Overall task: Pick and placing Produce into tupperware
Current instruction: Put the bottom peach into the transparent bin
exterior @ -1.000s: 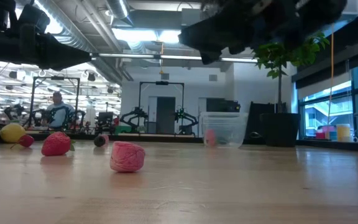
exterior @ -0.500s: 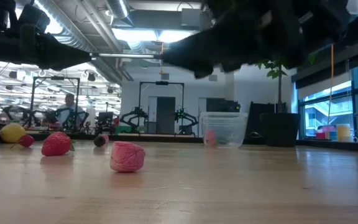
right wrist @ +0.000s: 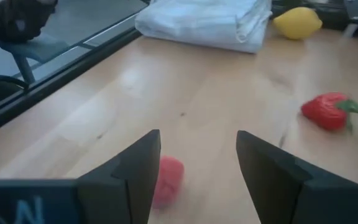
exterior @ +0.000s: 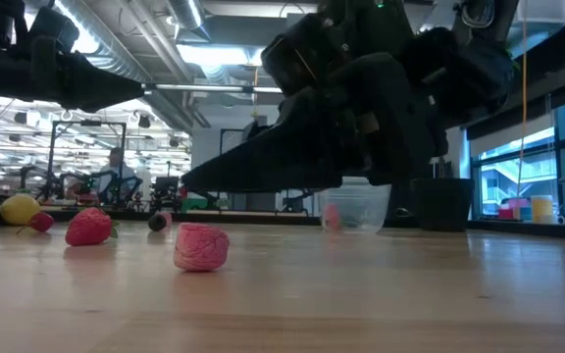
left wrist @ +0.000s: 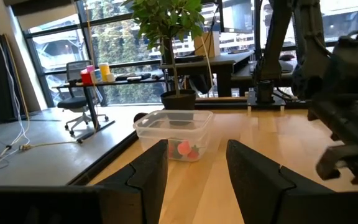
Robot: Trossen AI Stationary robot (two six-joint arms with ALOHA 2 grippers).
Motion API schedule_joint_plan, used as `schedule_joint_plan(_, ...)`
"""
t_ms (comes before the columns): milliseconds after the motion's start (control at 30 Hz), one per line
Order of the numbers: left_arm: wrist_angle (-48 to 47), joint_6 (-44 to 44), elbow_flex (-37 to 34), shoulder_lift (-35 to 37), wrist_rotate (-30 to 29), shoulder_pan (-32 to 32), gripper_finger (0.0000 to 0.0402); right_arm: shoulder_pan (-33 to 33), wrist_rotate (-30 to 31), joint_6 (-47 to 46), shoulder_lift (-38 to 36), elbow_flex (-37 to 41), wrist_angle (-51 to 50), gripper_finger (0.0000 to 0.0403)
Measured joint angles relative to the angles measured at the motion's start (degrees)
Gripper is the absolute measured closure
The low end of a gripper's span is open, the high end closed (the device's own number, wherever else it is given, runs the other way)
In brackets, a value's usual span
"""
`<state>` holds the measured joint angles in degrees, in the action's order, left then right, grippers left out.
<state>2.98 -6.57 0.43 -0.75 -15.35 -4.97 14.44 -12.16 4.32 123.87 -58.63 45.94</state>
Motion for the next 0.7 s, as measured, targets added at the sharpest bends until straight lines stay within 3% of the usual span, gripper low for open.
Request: schedule_joint_plan(700,0.0,0.48,0.0,0.0,0.0,0.0,0.0244,2.28,0.06,-1.17,3.95,-1.64,-1.02,0.0189)
